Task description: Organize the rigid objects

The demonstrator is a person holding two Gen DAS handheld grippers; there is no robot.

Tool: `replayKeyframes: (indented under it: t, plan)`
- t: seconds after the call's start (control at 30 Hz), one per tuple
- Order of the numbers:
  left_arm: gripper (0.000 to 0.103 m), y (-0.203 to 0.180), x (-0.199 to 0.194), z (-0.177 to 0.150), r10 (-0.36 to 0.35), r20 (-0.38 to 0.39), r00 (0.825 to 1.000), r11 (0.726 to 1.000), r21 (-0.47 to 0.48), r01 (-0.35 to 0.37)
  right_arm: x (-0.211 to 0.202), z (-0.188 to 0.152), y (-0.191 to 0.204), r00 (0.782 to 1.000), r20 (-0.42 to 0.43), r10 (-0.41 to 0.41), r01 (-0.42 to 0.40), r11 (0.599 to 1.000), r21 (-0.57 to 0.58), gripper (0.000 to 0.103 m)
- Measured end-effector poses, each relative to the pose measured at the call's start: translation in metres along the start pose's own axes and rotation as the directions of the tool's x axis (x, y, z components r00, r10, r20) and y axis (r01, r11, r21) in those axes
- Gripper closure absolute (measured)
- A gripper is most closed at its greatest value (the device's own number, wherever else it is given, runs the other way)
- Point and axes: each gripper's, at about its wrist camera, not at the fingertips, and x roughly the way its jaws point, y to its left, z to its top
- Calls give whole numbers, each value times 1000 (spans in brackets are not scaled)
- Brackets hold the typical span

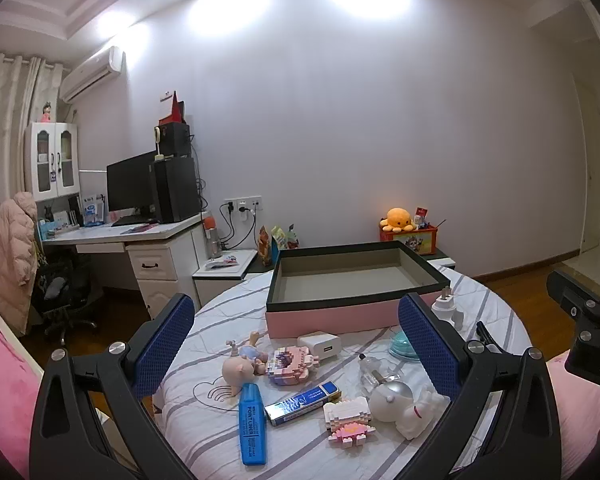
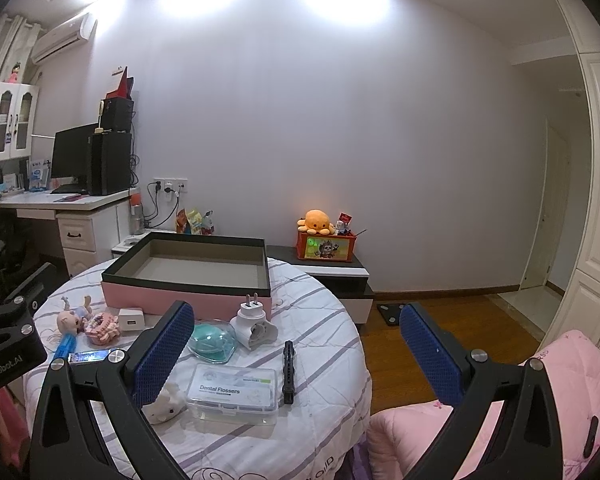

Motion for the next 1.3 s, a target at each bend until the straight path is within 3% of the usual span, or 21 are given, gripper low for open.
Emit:
replayKeyframes:
  t: [1.3]
  plan:
    - [0,3,9,5,-20,-35,999,1000,-15,20,7,0,3,1000,-28,-2,1,1000,-18,0]
